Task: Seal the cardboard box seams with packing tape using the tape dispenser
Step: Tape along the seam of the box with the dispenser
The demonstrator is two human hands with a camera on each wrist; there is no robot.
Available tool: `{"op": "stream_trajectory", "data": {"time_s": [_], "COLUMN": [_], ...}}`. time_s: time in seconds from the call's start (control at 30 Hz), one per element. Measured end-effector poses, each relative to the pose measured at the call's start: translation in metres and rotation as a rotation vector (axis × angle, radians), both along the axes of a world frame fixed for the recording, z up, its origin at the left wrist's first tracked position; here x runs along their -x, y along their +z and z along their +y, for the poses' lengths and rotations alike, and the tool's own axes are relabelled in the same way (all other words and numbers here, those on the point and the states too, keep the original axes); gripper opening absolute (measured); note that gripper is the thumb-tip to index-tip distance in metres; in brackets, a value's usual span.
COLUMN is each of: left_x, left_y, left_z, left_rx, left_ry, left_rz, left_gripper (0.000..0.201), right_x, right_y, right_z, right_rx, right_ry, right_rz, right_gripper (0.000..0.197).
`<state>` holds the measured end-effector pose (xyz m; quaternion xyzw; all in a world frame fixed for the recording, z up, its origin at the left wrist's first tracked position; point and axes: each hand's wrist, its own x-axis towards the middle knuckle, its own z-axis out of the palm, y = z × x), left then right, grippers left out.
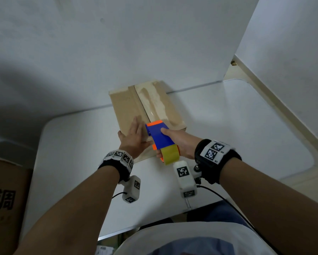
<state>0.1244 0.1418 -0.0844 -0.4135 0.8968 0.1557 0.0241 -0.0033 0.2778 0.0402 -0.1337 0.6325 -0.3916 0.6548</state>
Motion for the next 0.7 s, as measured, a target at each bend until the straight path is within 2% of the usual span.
{"op": "stream_trajectory", "data": {"time_s": [0.37, 0.57, 0.7], "left_x": [0.017, 0.027, 0.042], "left_y": [0.001, 0.009, 0.014], "left_z": [-0.003, -0.011, -0.018], "left_rx": [-0.046, -0.043, -0.064], "left_ry": [0.066, 0.086, 0.134], "left_rz": [0.079, 0.037, -0.015], "left_gripper": [0.065, 0.067, 0.070], "right_x": [0.007, 0.018, 0.020], "right_y": [-0.007, -0.010, -0.019], "right_z": [0.003, 0.013, 0.038], "right_rx": [0.050, 0.043, -0.003], "right_ry": [-0.003, -0.031, 0.025], "right_rz": [0.018, 0.010, 0.004], "right_gripper": [0.049, 0.052, 0.057]}}
